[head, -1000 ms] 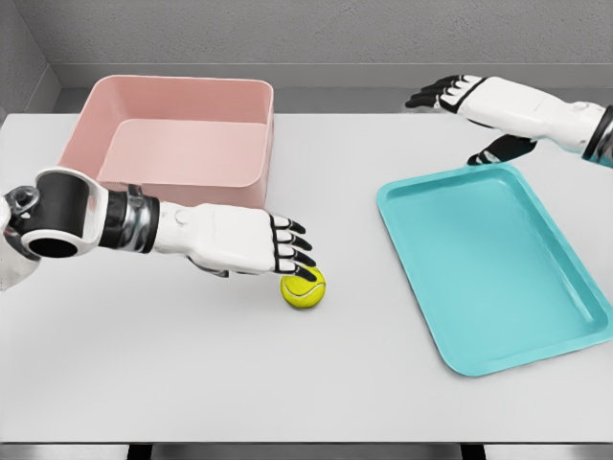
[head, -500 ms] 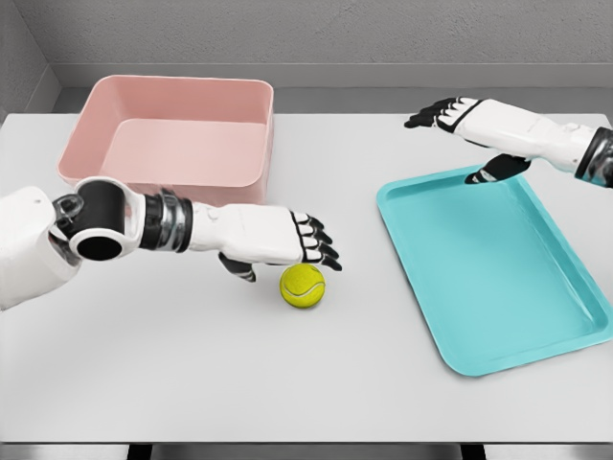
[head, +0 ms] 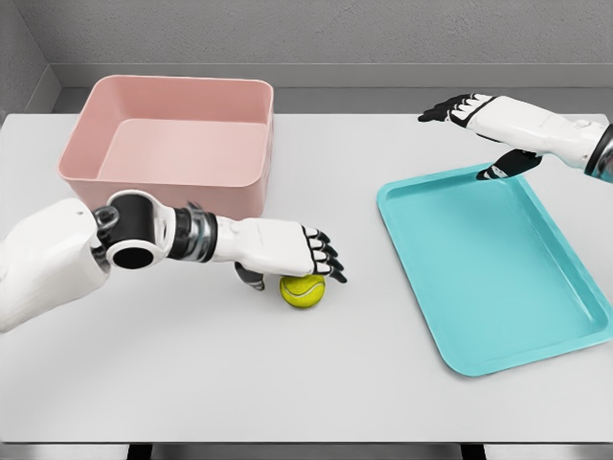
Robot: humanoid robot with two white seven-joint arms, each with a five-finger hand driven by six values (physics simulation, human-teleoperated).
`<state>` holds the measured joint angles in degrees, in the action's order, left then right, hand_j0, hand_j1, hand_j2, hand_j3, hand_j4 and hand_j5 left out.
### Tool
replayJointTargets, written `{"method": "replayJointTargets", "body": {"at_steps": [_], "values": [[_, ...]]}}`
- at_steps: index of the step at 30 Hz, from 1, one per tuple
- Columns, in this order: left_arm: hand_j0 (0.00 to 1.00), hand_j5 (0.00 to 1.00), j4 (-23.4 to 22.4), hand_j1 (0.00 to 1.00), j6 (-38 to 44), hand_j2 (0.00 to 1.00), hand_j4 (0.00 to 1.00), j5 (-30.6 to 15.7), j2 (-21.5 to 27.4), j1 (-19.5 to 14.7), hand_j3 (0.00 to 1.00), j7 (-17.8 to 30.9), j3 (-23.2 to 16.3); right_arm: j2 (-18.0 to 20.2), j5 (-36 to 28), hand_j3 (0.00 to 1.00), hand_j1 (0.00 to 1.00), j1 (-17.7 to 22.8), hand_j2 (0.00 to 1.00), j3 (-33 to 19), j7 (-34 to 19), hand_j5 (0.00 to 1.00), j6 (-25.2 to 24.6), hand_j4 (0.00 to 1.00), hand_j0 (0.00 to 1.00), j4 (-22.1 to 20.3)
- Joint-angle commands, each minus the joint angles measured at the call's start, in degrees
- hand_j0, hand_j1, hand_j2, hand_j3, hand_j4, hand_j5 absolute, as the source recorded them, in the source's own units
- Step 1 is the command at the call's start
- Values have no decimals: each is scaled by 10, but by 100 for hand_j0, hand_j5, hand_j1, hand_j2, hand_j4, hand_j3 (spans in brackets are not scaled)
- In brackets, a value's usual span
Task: Put the tennis from the blue tray into the pink basket with both arms
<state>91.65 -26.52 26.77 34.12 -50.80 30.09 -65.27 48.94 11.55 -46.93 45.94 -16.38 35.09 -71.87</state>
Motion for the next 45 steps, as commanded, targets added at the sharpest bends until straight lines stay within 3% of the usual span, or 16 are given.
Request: {"method": "replayJointTargets", "body": {"at_steps": [1, 16, 21, 24, 37, 45], "values": [[100, 100, 2, 100, -14, 100, 100, -2, -1, 0, 100, 0, 1, -1, -4, 100, 100, 0, 100, -1, 0, 100, -1, 100, 100, 0], [100, 100, -2, 100, -13, 100, 100, 0, -1, 9, 100, -1, 0, 4, -4, 100, 100, 0, 100, 1, 0, 100, -1, 100, 100, 2], [69, 69, -2, 69, -15, 69, 69, 0, 0, 10, 69, -1, -1, 4, -4, 100, 100, 0, 100, 1, 0, 100, -1, 100, 100, 0], [60, 60, -2, 60, -15, 60, 60, 0, 0, 10, 60, -1, -1, 4, -4, 100, 100, 0, 100, 0, 0, 100, -1, 100, 100, 1], [56, 56, 7, 56, -16, 56, 56, -3, 6, 17, 56, -1, 8, 3, -4, 100, 100, 0, 100, -2, -1, 100, -1, 100, 100, 1], [56, 56, 15, 56, -21, 56, 56, -16, 16, -4, 56, 1, 31, 3, -4, 100, 100, 0, 100, -2, -1, 100, -1, 100, 100, 0]]}}
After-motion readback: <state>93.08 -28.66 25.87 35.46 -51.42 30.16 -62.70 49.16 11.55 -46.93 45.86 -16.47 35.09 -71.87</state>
